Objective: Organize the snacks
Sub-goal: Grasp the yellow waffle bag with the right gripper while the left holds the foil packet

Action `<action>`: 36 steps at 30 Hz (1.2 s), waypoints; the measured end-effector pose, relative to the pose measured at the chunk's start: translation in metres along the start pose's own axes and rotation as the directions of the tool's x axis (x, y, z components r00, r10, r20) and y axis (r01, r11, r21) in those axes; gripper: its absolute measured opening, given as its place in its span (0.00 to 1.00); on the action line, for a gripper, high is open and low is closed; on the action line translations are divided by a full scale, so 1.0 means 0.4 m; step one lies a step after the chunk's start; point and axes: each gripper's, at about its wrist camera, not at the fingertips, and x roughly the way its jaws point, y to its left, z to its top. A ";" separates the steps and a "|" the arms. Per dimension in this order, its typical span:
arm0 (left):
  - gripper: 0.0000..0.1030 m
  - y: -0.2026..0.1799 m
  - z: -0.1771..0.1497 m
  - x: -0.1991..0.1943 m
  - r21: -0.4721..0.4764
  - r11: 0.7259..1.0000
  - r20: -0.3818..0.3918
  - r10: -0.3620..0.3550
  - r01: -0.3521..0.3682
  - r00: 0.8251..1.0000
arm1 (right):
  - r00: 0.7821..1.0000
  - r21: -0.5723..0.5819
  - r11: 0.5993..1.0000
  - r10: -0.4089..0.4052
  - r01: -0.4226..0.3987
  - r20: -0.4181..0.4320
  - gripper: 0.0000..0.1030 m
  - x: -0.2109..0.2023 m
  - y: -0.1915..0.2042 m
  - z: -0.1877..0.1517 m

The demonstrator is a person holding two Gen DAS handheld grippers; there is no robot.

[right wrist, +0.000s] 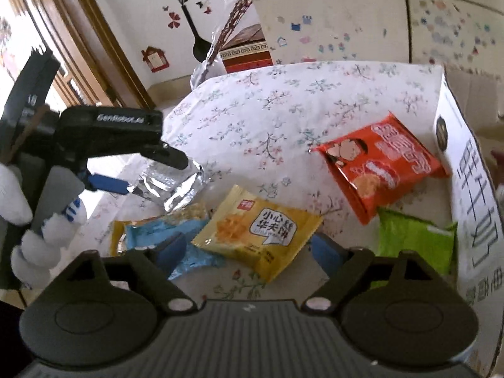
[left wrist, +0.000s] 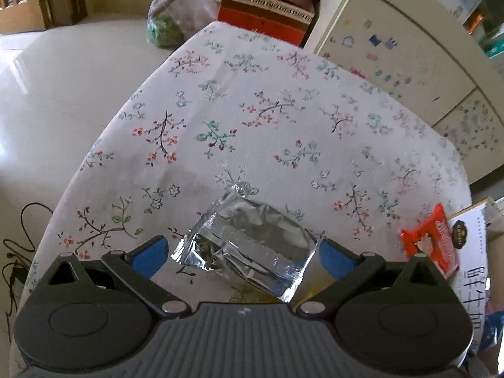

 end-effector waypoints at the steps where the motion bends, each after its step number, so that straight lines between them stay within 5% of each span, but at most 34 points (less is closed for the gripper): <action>1: 1.00 -0.001 -0.003 0.003 -0.006 1.000 0.000 0.001 -0.001 1.000 | 1.000 -0.013 1.000 -0.009 0.009 0.004 0.85 0.007 0.004 0.001; 7: 1.00 -0.023 0.009 0.032 0.012 0.999 -0.005 0.047 -0.047 0.999 | 1.000 -0.046 0.999 -0.007 0.007 -0.014 0.90 0.034 0.017 -0.004; 10: 1.00 -0.026 0.011 0.031 0.043 0.997 0.001 0.063 -0.063 0.998 | 0.993 0.004 0.995 0.096 -0.096 -0.069 0.91 0.027 0.011 -0.010; 13: 1.00 -0.030 0.013 0.010 0.113 0.982 0.038 0.150 -0.153 0.988 | 0.973 -0.020 0.981 0.188 -0.192 -0.131 0.90 0.007 0.027 -0.010; 16: 1.00 -0.029 0.016 -0.006 0.147 0.970 0.054 0.186 -0.192 0.981 | 0.983 -0.105 0.982 0.146 -0.158 -0.110 0.90 -0.015 0.046 -0.004; 21: 1.00 -0.011 0.023 0.000 0.037 0.996 0.008 0.081 -0.081 0.997 | 0.998 -0.134 0.989 0.055 -0.059 -0.034 0.90 -0.016 0.040 0.021; 36: 1.00 -0.030 -0.011 0.068 0.143 0.977 -0.029 0.162 -0.156 0.986 | 0.998 -0.111 0.992 -0.065 0.065 0.002 0.90 0.084 0.027 0.026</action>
